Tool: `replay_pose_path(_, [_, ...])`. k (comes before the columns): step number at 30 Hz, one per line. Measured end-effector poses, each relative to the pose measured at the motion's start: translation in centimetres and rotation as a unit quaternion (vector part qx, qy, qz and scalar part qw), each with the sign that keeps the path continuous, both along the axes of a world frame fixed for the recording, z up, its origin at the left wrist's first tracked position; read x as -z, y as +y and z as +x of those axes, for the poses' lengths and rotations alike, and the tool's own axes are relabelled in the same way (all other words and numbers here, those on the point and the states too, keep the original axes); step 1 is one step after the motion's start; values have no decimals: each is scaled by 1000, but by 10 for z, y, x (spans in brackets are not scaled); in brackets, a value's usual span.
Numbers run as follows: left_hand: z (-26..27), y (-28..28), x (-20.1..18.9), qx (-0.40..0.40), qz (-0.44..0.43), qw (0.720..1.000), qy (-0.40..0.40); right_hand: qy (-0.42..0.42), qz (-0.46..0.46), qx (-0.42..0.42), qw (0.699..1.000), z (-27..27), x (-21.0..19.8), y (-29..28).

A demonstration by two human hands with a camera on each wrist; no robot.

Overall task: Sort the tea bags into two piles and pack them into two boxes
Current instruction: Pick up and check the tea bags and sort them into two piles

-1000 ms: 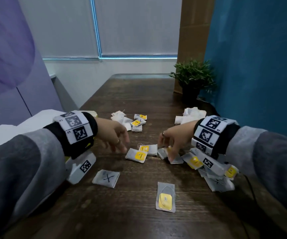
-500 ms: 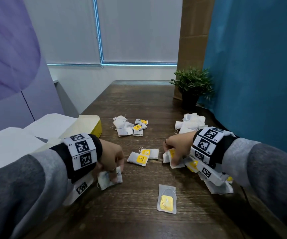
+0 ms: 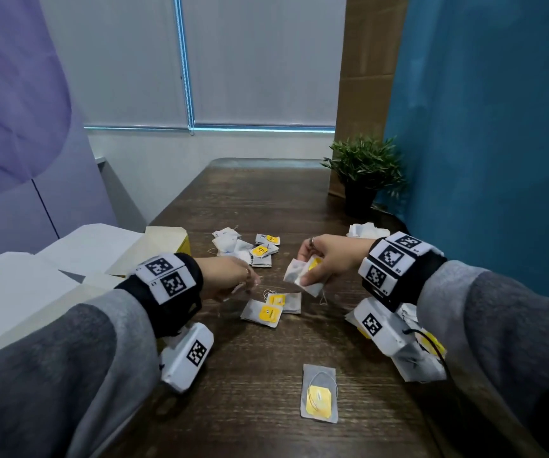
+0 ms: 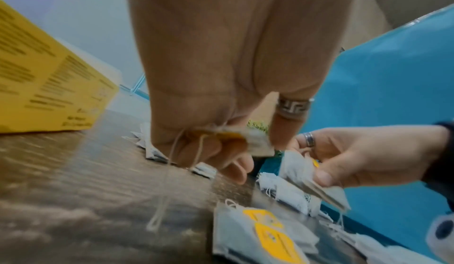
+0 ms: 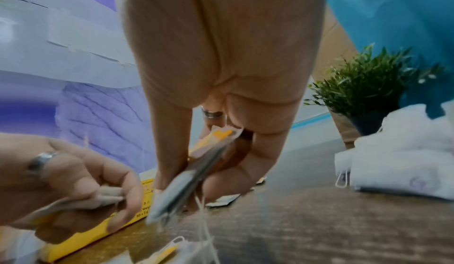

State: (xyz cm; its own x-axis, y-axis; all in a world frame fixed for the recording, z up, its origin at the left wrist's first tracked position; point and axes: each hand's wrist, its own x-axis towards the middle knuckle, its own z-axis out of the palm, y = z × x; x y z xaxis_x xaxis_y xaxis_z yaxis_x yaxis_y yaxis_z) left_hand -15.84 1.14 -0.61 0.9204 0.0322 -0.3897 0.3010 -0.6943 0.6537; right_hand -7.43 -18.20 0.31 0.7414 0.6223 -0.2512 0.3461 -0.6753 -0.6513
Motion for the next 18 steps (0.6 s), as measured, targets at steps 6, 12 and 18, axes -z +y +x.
replay_pose_path(6, [6, -9, 13, 99, 188, 977, -14, 54, 5, 4, 999, -1, 18, 14])
replay_pose_path(12, [8, -14, 17, 125, 207, 970, 19, -22, -139, -36, 989, -12, 31, 25])
replay_pose_path(18, [9, -8, 16, 127, 184, 974, 30, -10, -133, -35, 990, -13, 23, 15])
